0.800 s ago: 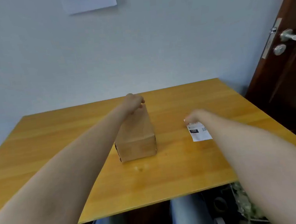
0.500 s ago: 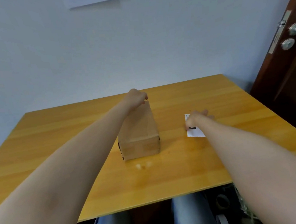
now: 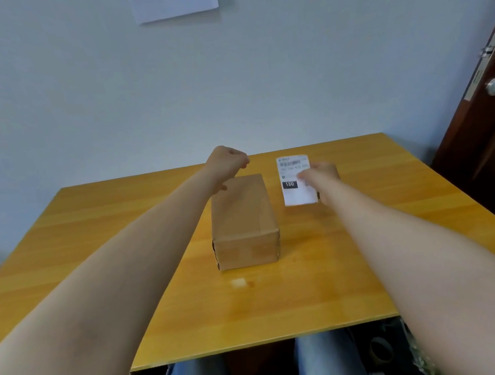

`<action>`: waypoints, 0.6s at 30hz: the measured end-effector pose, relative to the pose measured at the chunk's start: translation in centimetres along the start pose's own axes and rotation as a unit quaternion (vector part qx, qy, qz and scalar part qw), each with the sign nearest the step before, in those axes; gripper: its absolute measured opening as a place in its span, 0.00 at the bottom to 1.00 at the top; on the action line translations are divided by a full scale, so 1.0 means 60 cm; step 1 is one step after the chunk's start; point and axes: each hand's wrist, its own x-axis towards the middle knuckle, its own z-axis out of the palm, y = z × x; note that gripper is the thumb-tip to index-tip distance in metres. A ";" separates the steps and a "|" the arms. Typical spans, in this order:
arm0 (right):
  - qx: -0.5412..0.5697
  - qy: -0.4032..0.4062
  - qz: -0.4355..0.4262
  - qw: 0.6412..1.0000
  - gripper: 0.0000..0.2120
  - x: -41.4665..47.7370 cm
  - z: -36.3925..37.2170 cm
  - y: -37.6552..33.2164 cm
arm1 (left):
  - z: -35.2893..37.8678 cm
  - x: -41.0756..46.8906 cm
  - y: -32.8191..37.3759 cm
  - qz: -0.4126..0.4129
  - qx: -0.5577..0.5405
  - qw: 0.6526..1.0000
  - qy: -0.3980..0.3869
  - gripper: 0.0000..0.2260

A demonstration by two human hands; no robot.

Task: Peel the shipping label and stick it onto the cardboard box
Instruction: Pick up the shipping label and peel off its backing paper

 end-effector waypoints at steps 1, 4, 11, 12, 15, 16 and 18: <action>0.025 -0.008 -0.018 0.999 0.11 -0.006 0.008 -0.017 | -0.008 -0.002 0.000 0.002 -0.017 1.000 -0.003 0.13; 0.080 -0.049 -0.050 0.994 0.06 -0.028 0.031 -0.070 | -0.030 -0.009 0.007 0.009 -0.061 0.998 -0.006 0.20; 0.077 -0.119 -0.085 0.986 0.07 -0.076 0.080 -0.143 | -0.072 -0.016 0.011 0.057 -0.142 0.987 0.057 0.12; 0.071 -0.120 -0.091 0.986 0.06 -0.079 0.085 -0.148 | -0.079 -0.018 0.010 0.064 -0.158 0.983 0.063 0.12; 0.054 -0.131 -0.111 0.984 0.05 -0.096 0.098 -0.163 | -0.098 -0.024 0.009 0.077 -0.178 0.978 0.075 0.11; 0.046 -0.126 -0.123 0.983 0.04 -0.099 0.102 -0.168 | -0.103 -0.025 0.009 0.081 -0.177 0.978 0.082 0.10; 0.007 -0.082 -0.162 0.983 0.10 -0.103 0.112 -0.179 | -0.111 -0.028 0.010 0.088 -0.170 0.976 0.101 0.09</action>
